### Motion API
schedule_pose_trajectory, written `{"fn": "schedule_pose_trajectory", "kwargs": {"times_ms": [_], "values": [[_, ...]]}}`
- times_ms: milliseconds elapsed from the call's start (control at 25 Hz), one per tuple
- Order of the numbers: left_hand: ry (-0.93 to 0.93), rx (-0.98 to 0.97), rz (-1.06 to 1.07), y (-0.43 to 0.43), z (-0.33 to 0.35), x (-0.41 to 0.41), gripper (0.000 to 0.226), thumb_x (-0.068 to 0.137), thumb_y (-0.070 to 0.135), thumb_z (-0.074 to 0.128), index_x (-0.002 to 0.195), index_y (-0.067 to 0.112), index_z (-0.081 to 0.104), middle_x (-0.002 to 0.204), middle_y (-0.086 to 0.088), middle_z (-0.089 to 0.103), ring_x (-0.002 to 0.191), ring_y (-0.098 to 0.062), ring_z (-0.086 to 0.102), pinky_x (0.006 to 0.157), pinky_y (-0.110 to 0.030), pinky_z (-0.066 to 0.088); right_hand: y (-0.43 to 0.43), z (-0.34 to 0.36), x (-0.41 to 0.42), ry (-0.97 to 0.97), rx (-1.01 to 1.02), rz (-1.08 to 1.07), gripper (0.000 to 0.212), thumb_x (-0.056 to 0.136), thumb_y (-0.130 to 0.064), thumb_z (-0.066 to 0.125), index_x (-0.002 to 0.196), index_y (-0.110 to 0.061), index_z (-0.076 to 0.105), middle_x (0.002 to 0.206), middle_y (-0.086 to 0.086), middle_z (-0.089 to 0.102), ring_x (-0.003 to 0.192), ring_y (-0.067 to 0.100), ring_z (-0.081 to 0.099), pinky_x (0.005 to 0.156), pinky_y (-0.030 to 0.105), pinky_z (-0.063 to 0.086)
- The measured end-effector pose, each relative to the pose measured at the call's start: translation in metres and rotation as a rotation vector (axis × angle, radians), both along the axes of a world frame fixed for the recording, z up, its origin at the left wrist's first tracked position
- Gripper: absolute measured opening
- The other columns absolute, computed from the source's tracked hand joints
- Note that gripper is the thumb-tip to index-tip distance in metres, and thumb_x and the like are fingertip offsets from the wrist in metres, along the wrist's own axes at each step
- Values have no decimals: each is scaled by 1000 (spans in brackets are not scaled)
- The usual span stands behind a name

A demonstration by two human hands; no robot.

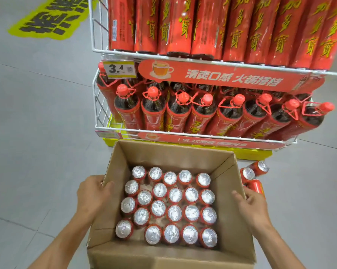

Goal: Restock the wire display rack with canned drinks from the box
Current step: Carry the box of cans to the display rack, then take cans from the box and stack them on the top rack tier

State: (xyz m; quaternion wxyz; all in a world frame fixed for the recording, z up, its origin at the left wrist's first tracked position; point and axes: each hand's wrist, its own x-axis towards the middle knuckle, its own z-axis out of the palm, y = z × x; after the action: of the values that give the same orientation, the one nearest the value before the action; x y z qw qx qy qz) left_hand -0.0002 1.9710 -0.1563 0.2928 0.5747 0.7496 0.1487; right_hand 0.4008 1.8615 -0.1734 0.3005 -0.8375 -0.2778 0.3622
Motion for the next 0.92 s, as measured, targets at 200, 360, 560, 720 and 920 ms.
{"fn": "schedule_pose_trajectory", "kwargs": {"times_ms": [200, 360, 560, 720, 920], "values": [[36, 27, 50, 15, -6, 8, 37, 73, 34, 57, 54, 16, 31, 45, 2, 29, 49, -23, 28, 49, -32, 29, 34, -2, 10, -96, -36, 11, 21, 97, -25, 68, 78, -18, 72, 54, 20, 49, 52, 27, 46, 55, 36, 46], [67, 31, 94, 22, -11, 14, 43, 83, 20, 64, 56, 16, 32, 48, -2, 30, 53, -27, 28, 51, -34, 30, 50, 1, 9, -90, -30, 47, 12, 98, -27, 66, 91, -26, 76, 67, 27, 60, 58, 30, 59, 65, 49, 59], [69, 45, 101, 18, -14, 17, 35, 82, 30, 55, 60, 7, 41, 48, -4, 44, 55, -34, 44, 54, -38, 38, 51, 10, 2, -193, -4, 91, 16, 99, -18, 64, 84, -20, 70, 68, 9, 68, 65, 28, 65, 58, 33, 47], [33, 102, 36, 19, -4, 30, 11, 90, 32, 61, 85, 24, 55, 78, 1, 64, 77, -29, 59, 67, -42, 48, 54, 12, -4, -331, 42, 149, 13, 98, -22, 63, 108, -18, 71, 85, -3, 72, 80, 22, 65, 65, 29, 38], [140, 472, -244, 13, 9, 60, 47, 94, 25, 67, 138, 13, 55, 139, -6, 57, 129, -26, 51, 104, -42, 46, 52, 27, -32, -646, 404, 263, 51, 97, -19, 66, 146, -11, 53, 145, 4, 58, 135, 23, 51, 112, 36, 40]]}}
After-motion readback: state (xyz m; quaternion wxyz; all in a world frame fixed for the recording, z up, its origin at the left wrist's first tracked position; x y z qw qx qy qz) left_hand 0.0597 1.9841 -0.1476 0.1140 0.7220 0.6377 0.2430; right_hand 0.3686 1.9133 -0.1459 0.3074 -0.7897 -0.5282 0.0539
